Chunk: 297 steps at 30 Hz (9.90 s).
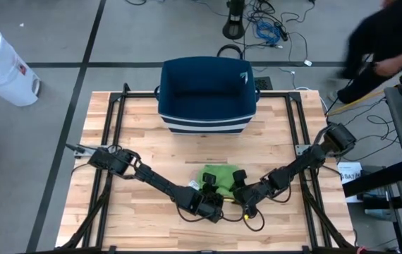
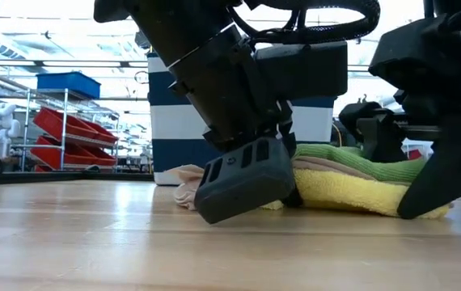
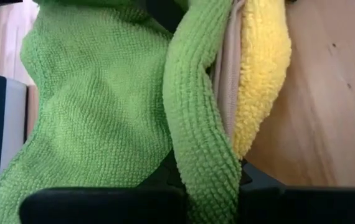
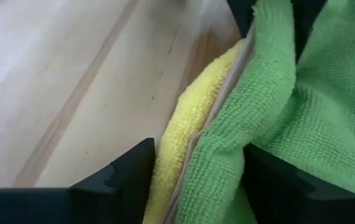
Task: Fold towel
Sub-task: Put the stacked towels into the blue laundry bin, then return to Home Position
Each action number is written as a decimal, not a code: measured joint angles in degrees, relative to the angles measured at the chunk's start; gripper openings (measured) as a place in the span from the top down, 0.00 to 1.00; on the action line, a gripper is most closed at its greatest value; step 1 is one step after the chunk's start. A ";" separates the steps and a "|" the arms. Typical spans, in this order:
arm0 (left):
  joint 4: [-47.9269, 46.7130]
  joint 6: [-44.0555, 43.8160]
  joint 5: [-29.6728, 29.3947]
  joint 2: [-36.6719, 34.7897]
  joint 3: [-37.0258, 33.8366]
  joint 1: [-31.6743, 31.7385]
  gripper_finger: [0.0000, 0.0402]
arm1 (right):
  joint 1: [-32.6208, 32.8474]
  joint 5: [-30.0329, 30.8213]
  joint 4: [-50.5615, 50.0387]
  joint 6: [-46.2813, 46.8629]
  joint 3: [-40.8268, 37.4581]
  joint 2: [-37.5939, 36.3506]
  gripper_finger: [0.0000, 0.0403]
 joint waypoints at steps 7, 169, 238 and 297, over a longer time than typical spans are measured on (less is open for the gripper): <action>-0.67 -0.04 0.99 -0.19 0.61 0.00 0.92 | 1.63 9.64 -1.21 -0.83 -0.03 0.44 0.50; -18.91 49.50 45.04 -18.02 13.79 57.70 0.46 | -73.02 -45.64 -5.34 -45.99 26.23 -9.22 0.55; -39.23 14.43 41.65 -68.40 12.21 33.27 0.44 | -67.64 -60.34 -44.00 -23.98 26.26 -75.62 0.55; 27.80 -0.48 40.89 -106.22 -76.04 26.51 0.44 | -62.57 -60.55 8.62 5.30 -36.25 -96.95 0.55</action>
